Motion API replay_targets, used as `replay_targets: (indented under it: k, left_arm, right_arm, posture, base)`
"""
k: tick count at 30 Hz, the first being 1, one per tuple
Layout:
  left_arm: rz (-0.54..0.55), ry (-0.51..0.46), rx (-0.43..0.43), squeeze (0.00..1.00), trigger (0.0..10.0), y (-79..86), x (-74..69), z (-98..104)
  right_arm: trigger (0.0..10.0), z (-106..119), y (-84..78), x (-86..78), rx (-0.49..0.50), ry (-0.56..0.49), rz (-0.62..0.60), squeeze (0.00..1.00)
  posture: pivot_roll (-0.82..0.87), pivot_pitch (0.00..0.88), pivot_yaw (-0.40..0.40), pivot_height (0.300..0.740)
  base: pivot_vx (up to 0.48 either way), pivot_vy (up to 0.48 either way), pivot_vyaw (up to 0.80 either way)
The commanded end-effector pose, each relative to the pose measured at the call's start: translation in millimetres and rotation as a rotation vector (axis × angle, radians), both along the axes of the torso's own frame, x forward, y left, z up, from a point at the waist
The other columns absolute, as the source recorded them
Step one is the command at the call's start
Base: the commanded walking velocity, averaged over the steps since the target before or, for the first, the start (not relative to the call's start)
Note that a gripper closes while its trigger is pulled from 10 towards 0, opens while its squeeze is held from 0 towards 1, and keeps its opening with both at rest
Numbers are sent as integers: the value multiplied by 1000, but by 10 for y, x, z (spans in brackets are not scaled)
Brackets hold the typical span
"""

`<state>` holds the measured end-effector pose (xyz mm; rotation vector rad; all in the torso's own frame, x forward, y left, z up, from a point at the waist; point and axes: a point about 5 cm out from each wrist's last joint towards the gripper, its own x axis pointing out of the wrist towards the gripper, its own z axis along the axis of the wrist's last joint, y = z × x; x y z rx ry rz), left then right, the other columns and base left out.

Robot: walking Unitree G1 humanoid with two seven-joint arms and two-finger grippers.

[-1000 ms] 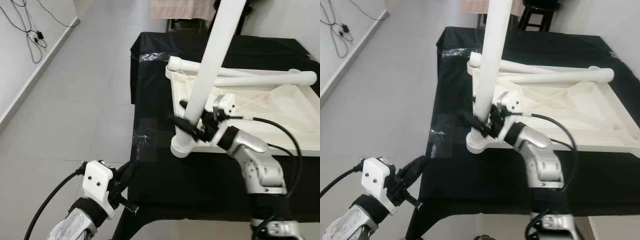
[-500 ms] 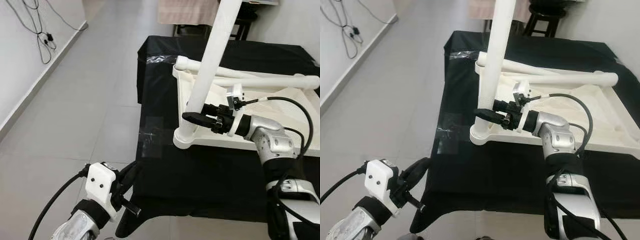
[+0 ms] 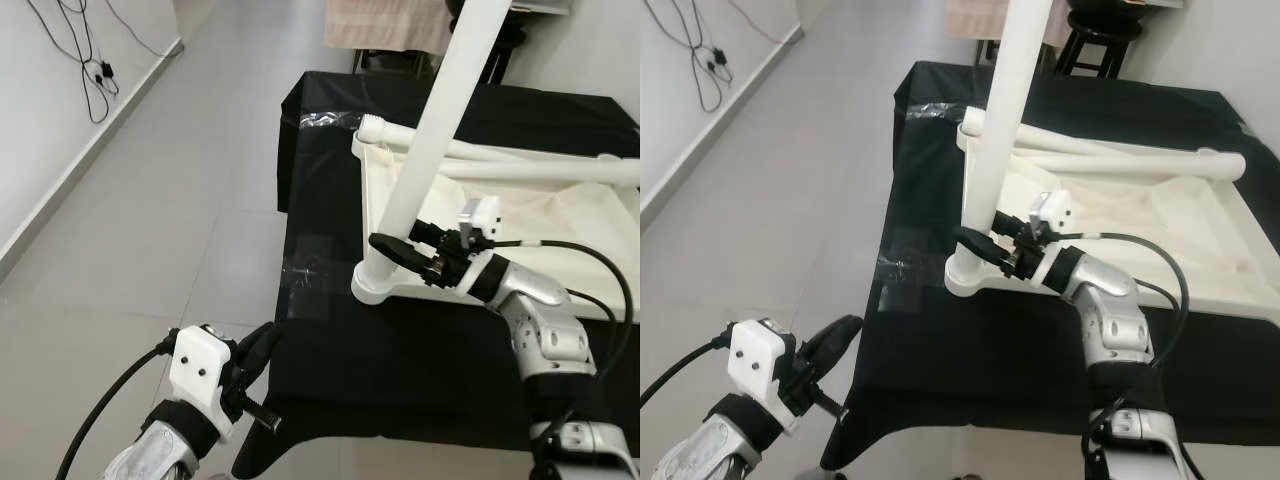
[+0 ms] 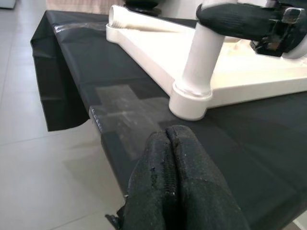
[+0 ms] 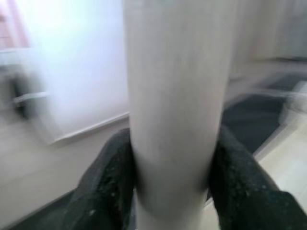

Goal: Building children table

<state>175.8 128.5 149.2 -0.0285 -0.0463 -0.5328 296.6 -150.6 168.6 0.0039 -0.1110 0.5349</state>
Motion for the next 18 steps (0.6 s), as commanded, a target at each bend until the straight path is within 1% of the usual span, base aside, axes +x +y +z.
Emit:
replay_targets:
  k: [1,2,3,4,5,6,7,9,10,11,12,14,15,16,17,18]
  left_arm:
    - [-13,9,-1,0,10000,20,-17,-4]
    - [-13,9,-1,0,10000,20,-17,-4]
    - [-12,10,1,0,10000,33,-11,-4]
    - [-12,10,1,0,10000,33,-11,-4]
    - [-12,9,3,0,10000,33,-3,-7]
    - [-11,8,5,0,10000,34,4,-6]
    - [-11,8,5,0,10000,34,4,-6]
    - [-9,7,6,0,10000,37,7,-3]
    - [-8,8,4,0,10000,39,8,-2]
    - [-8,8,4,0,10000,39,8,-2]
    - [-10,8,4,0,10000,36,9,-2]
    - [-10,8,5,0,10000,34,10,-2]
    - [-11,8,5,0,10000,33,11,-2]
    - [-12,8,5,0,10000,27,10,-2]
    - [-12,8,5,0,10000,27,10,-2]
    - [-12,8,5,0,10000,23,9,-2]
  right_arm:
    - [0,-328,-145,-148,-96,211,-300,0]
    - [0,-328,-145,-148,-96,211,-300,0]
    - [0,-334,-43,-241,-190,185,-344,0]
    - [0,-334,-43,-241,-190,185,-344,0]
    - [0,-345,-56,-211,-177,195,-372,0]
    - [0,-313,-34,-158,-197,161,-353,0]
    - [0,-313,-34,-158,-197,161,-353,0]
    - [0,-274,15,-118,-219,130,-342,0]
    - [6510,-260,52,-134,-224,121,-338,0]
    - [6510,-260,52,-134,-224,121,-338,0]
    - [10000,-257,62,-139,-208,135,-336,0]
    - [10000,-255,64,-141,-194,146,-336,0]
    - [10000,-225,98,-159,-160,156,-327,431]
    - [10000,-145,175,-137,-67,135,-221,1000]
    - [10000,-145,175,-137,-67,135,-221,1000]
    - [10000,-79,229,-127,-3,113,-144,1000]
  posture:
    - [101,174,-69,740]
    - [101,174,-69,740]
    - [106,170,-60,740]
    - [106,170,-60,740]
    - [124,162,-73,740]
    - [135,163,-88,740]
    - [135,163,-88,740]
    - [133,164,-87,740]
    - [128,162,-82,740]
    - [128,162,-82,740]
    - [126,161,-75,740]
    - [126,161,-75,740]
    - [121,160,-68,740]
    - [124,160,-69,740]
    - [124,160,-69,740]
    - [124,160,-69,740]
  base:
    - [0,0,0]
    - [0,0,0]
    - [0,0,0]
    - [0,0,0]
    - [0,0,0]
    - [0,0,0]
    - [0,0,0]
    - [0,0,0]
    - [0,0,0]
    - [0,0,0]
    - [0,0,0]
    - [0,0,0]
    - [0,0,0]
    - [0,0,0]
    - [0,0,0]
    - [0,0,0]
